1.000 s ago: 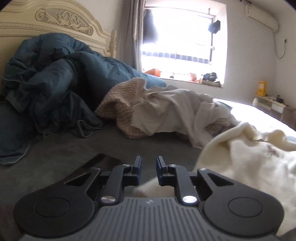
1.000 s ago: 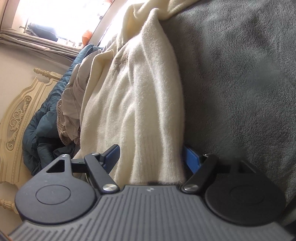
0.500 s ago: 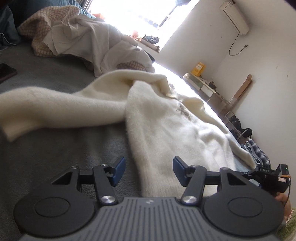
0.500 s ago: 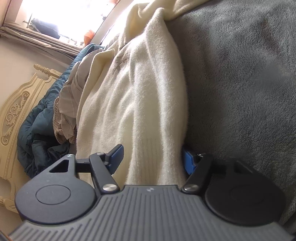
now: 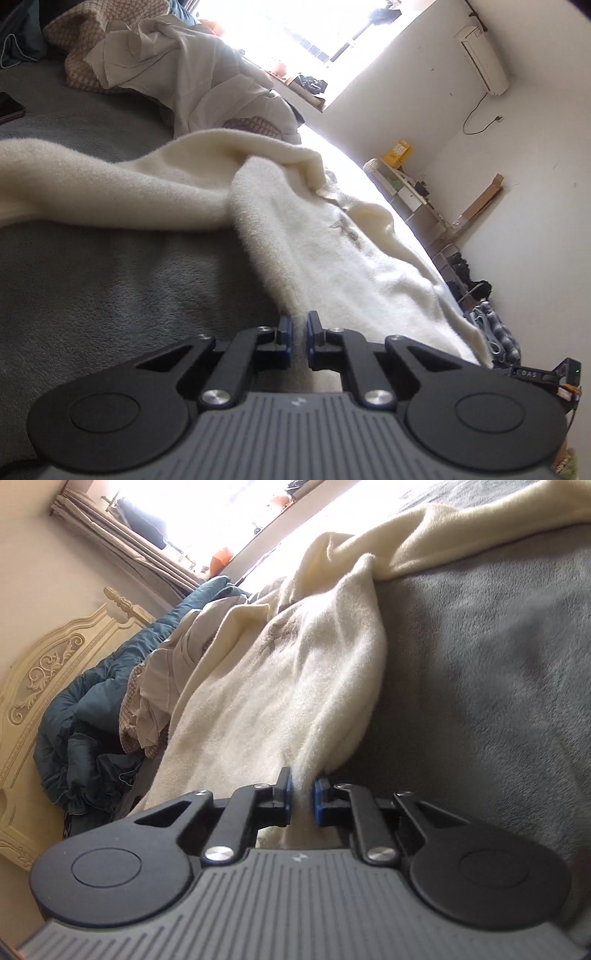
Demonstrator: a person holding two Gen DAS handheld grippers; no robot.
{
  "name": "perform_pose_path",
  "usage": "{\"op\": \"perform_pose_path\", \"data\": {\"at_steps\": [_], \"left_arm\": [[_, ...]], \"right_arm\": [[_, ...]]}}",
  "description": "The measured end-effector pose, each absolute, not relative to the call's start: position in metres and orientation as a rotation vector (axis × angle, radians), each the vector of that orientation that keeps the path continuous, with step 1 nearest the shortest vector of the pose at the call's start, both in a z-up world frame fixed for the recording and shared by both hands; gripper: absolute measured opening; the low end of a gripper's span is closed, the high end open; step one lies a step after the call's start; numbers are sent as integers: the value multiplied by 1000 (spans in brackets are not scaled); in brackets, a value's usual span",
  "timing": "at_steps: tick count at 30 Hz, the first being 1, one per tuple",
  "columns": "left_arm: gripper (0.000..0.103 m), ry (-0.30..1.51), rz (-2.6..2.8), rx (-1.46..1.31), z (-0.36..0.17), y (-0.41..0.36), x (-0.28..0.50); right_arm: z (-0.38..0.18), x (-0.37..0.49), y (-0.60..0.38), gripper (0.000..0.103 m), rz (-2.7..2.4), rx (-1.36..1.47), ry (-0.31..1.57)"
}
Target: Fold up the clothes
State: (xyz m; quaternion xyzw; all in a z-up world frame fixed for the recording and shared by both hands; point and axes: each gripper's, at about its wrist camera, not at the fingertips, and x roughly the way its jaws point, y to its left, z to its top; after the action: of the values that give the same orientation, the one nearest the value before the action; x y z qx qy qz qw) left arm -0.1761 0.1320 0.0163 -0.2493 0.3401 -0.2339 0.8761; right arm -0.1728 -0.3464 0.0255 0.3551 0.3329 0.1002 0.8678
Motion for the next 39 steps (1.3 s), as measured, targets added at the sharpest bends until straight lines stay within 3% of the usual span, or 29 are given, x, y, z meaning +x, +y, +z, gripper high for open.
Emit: {"op": "perform_pose_path", "data": {"at_steps": [5, 10, 13, 15, 17, 20, 25, 26, 27, 28, 29, 31, 39], "left_arm": [[7, 676, -543, -548, 33, 127, -193], [9, 820, -463, -452, -4, 110, -184], [23, 836, -481, -498, -11, 117, -185], [51, 816, -497, -515, -8, 122, -185], [61, 794, -489, -502, -3, 124, -184], [64, 794, -459, -478, -1, 121, -178], [63, 810, -448, -494, -13, 109, -166], [58, 805, -453, -507, -13, 108, -164], [32, 809, -469, -535, -13, 107, -161], [18, 819, -494, -578, -14, 107, -157], [13, 818, -515, -621, -13, 107, -154], [13, 780, -559, -695, -7, 108, -150], [18, 779, -679, -861, 30, 86, -102]], "right_arm": [[43, -192, -392, 6, 154, 724, 668], [2, -197, -417, 7, 100, 783, 782], [-11, -201, -421, 11, 75, 814, 794], [-12, -203, -425, 13, 78, 851, 780], [-9, -203, -428, 18, 65, 847, 767], [-10, -198, -428, 24, 78, 858, 779], [-17, -185, -414, 33, 169, 863, 848], [-19, -182, -411, 34, 184, 867, 861], [-19, -182, -410, 34, 185, 866, 864], [-17, -182, -409, 34, 184, 861, 859], [-15, -182, -408, 28, 183, 857, 855], [-12, -183, -408, 10, 180, 854, 846], [-9, -183, -418, 8, 186, 976, 781]]}}
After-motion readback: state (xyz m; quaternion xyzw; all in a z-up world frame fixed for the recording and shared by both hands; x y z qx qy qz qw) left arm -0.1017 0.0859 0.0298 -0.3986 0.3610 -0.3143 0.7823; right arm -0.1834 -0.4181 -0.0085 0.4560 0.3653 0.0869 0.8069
